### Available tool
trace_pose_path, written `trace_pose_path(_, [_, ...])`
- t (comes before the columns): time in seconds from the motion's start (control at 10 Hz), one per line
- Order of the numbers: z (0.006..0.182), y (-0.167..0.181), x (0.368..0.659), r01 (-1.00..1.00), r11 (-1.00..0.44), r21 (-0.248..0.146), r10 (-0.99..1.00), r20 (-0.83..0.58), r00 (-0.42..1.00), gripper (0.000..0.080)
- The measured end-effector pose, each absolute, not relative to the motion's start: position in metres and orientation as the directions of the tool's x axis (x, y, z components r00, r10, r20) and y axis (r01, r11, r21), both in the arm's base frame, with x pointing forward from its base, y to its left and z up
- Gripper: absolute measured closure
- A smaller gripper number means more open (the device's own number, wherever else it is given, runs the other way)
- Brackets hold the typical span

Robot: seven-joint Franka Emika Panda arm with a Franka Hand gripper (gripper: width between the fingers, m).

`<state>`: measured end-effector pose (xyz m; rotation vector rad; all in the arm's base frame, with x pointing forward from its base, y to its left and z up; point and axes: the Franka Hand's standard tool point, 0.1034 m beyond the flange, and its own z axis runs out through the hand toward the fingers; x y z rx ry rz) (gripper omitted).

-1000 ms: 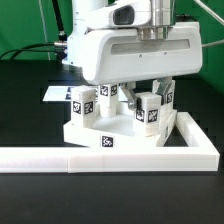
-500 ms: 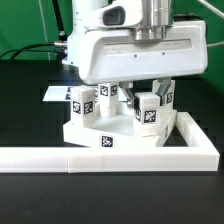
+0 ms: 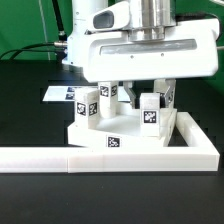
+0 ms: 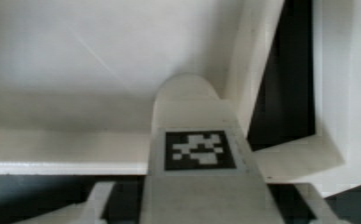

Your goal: Assemble square table

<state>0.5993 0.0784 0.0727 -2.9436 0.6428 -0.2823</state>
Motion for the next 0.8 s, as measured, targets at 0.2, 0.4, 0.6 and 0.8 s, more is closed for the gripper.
trace_pose_path(0.2, [0.072,0.088,0.598,-0.583,-0.792,-0.181,-0.606,0.118,0.786,0.0506])
trace_pose_path(0.4, [0.072,0.094,0.596,-0.67,-0.717,-0.192,-0.693,0.091,0.715,0.0505])
trace_pose_path(0.6, [0.072,0.094,0.596,-0.734,-0.649,-0.2,-0.757,0.072,0.65,0.0504])
trace_pose_path(0.8, [0.072,0.094,0.596,-0.714,-0.672,-0.197,-0.736,0.078,0.672,0.0407])
